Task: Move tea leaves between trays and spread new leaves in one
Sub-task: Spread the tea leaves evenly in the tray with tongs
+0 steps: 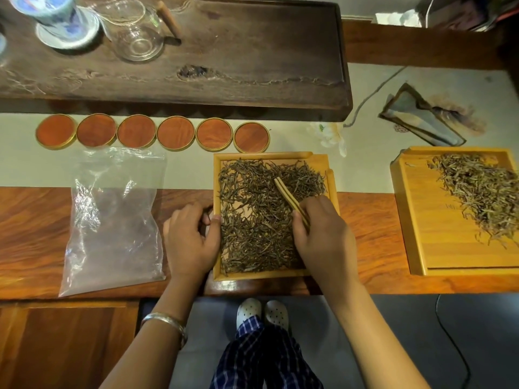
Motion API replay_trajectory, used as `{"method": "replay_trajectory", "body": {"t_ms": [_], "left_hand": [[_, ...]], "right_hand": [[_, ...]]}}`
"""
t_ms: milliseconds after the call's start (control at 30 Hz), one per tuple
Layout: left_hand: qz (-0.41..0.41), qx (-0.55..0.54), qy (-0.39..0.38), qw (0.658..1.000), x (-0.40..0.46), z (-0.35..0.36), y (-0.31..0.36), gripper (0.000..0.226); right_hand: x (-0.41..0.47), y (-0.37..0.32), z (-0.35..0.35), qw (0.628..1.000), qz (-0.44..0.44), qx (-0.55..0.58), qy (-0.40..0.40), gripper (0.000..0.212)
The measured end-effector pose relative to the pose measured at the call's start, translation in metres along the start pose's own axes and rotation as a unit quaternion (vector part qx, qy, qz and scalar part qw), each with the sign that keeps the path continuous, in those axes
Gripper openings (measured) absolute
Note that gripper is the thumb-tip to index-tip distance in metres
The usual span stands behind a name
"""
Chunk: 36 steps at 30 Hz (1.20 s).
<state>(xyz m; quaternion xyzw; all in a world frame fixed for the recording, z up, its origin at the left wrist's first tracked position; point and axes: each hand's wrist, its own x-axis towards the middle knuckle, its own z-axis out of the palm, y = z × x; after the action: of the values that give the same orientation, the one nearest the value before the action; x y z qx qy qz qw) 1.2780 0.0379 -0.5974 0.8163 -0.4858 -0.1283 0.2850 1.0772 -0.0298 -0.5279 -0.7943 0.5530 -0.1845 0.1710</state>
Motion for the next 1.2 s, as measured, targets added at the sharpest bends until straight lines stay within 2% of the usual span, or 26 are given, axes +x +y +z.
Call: {"method": "replay_trajectory", "body": {"t_ms": [433, 600, 900, 1000, 1200], "left_hand": [[0.004, -0.012, 0.003, 1.000, -0.001, -0.002, 0.003, 0.017], [0.000, -0.007, 0.001, 1.000, 0.000, -0.001, 0.002, 0.021], [0.006, -0.015, 0.000, 1.000, 0.000, -0.001, 0.003, 0.011], [0.009, -0.014, 0.003, 1.000, -0.001, -0.001, 0.002, 0.013], [0.009, -0.014, 0.002, 1.000, 0.000, -0.001, 0.001, 0.013]], "right_hand": [[0.020, 0.005, 0.008, 0.998, 0.058, -0.006, -0.001, 0.014], [0.016, -0.005, 0.009, 1.000, 0.025, -0.004, -0.010, 0.012], [-0.009, -0.013, 0.005, 1.000, -0.020, 0.009, -0.003, 0.006], [-0.013, -0.013, 0.008, 1.000, -0.010, -0.002, -0.026, 0.006], [-0.026, -0.005, 0.003, 1.000, 0.003, -0.004, -0.014, 0.007]]}}
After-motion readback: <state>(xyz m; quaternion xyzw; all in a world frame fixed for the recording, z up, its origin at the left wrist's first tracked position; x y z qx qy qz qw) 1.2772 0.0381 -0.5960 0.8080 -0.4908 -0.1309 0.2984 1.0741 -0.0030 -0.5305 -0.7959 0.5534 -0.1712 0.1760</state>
